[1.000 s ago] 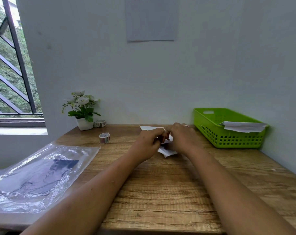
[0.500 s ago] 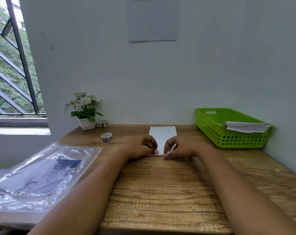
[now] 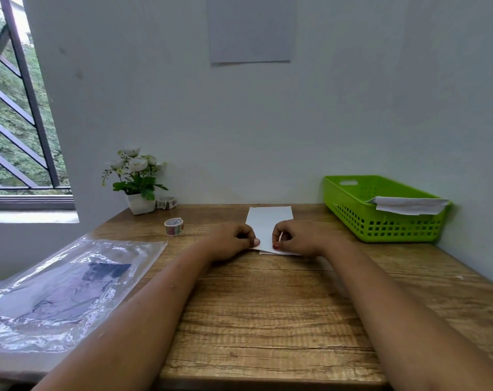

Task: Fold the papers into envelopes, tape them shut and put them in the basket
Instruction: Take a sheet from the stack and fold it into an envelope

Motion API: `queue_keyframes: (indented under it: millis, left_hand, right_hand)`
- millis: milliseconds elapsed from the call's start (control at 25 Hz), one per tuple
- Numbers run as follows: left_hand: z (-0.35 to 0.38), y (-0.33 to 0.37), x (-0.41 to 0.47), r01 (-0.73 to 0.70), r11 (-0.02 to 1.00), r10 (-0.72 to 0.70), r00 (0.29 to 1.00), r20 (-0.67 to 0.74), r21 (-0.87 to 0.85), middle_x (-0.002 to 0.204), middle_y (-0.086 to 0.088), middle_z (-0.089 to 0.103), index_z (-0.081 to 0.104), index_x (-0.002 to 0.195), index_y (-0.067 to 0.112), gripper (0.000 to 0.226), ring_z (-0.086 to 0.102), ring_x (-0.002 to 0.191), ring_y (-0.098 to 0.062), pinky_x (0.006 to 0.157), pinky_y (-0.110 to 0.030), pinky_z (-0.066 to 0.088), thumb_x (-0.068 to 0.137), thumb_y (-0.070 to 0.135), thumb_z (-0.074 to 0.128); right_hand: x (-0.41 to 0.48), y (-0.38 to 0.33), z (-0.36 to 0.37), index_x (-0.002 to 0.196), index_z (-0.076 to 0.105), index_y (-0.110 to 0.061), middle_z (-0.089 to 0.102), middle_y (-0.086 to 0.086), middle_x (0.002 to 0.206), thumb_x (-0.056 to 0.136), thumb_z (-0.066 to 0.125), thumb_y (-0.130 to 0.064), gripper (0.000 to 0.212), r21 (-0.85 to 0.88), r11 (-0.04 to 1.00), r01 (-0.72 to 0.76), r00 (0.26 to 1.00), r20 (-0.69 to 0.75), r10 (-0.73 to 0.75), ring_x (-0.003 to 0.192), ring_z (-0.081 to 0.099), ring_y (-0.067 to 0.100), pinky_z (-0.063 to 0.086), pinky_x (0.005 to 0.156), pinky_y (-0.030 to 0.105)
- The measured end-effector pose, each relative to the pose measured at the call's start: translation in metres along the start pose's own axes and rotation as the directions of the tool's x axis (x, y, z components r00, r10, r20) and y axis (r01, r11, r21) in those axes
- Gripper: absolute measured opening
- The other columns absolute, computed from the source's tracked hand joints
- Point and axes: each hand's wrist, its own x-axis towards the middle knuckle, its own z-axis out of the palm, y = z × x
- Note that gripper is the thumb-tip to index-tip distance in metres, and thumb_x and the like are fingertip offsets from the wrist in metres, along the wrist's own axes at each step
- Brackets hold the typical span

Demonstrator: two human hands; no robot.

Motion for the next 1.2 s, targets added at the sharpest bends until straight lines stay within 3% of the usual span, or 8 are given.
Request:
queue_keyframes:
  millis: [240,400,480,560,680,840,1040,1200]
  left_hand:
    - [0.003,0.001,0.001,-0.02,0.997,0.013,0.994,-0.105,-0.07,0.073,0.009,0.052,0.058,0.083,0.018,0.02,0.048,0.076,-0.011,0.067,-0.028,0.036,0.096,0.031,0.05]
    - [0.004,0.0,0.004,-0.078,0.988,0.056,0.985,-0.162,-0.135,0.08,0.011,0.057,0.06,0.092,0.021,0.014,0.051,0.076,-0.009,0.07,-0.027,0.041,0.093,0.033,0.054]
    - [0.003,0.0,0.006,-0.188,0.982,0.186,0.955,-0.231,0.014,0.09,0.012,0.063,0.064,0.101,0.024,0.031,0.055,0.085,-0.007,0.074,-0.025,0.044,0.084,0.049,0.059]
    - [0.004,-0.001,0.01,-0.202,0.913,0.301,0.92,-0.249,0.354,0.095,0.008,0.068,0.067,0.105,0.03,0.05,0.057,0.091,-0.012,0.077,-0.032,0.046,0.076,0.065,0.047]
    - [0.005,0.003,0.013,-0.185,0.793,0.425,0.851,-0.309,0.581,0.092,-0.002,0.07,0.07,0.106,0.026,0.034,0.059,0.092,-0.021,0.073,-0.032,0.042,0.089,0.045,0.048]
    - [0.006,0.011,0.009,-0.24,0.844,0.46,0.783,-0.418,0.479,0.088,-0.002,0.069,0.071,0.106,0.022,0.022,0.059,0.083,-0.02,0.07,-0.028,0.033,0.093,0.024,0.053]
    - [0.008,0.017,0.006,-0.281,0.912,0.395,0.798,-0.455,0.299,0.094,-0.002,0.07,0.071,0.106,0.018,0.022,0.059,0.087,-0.02,0.078,-0.034,0.046,0.094,0.017,0.053]
    - [0.005,0.019,0.002,-0.233,0.884,0.422,0.769,-0.479,0.404,0.099,-0.002,0.069,0.068,0.11,0.021,0.023,0.059,0.095,-0.021,0.084,-0.034,0.041,0.093,0.02,0.052]
  right_hand:
    - [0.007,-0.007,0.008,0.077,0.052,-0.032,0.058,-0.012,0.089,0.074,0.076,-0.022,0.026,0.014,0.991,0.134,0.986,-0.104,-0.131,0.071,0.049,-0.003,0.039,0.061,0.019]
    - [0.011,-0.003,0.008,0.082,0.061,-0.031,0.062,-0.011,0.084,0.081,0.066,-0.021,0.011,-0.108,0.989,0.102,0.958,-0.258,-0.127,0.069,0.051,0.005,0.038,0.061,0.024]
    - [0.011,-0.003,0.006,0.085,0.066,-0.03,0.066,-0.008,0.088,0.082,0.064,-0.027,0.004,-0.147,0.986,0.084,0.928,-0.348,-0.131,0.073,0.054,0.009,0.038,0.06,0.024]
    - [0.011,-0.002,0.006,0.087,0.067,-0.029,0.068,-0.007,0.091,0.082,0.063,-0.03,0.007,-0.155,0.986,0.068,0.896,-0.425,-0.128,0.078,0.058,0.013,0.038,0.064,0.026]
    - [0.01,-0.006,0.007,0.086,0.066,-0.029,0.067,-0.007,0.091,0.084,0.062,-0.036,0.008,-0.199,0.976,0.085,0.865,-0.471,-0.171,0.085,0.058,0.015,0.034,0.067,0.027]
    - [0.005,-0.004,-0.006,0.089,0.069,-0.031,0.067,-0.009,0.093,0.087,0.061,-0.036,0.01,-0.212,0.974,0.076,0.857,-0.486,-0.172,0.091,0.058,0.013,0.035,0.08,0.032]
    - [-0.006,0.012,-0.024,0.094,0.072,-0.032,0.071,-0.007,0.093,0.087,0.062,-0.032,0.013,-0.154,0.988,0.022,0.825,-0.555,-0.105,0.098,0.056,0.014,0.039,0.085,0.033]
    - [-0.007,0.009,-0.028,0.096,0.072,-0.026,0.07,-0.002,0.092,0.089,0.06,-0.028,0.014,-0.158,0.984,0.081,0.797,-0.583,-0.159,0.098,0.053,0.019,0.043,0.08,0.032]
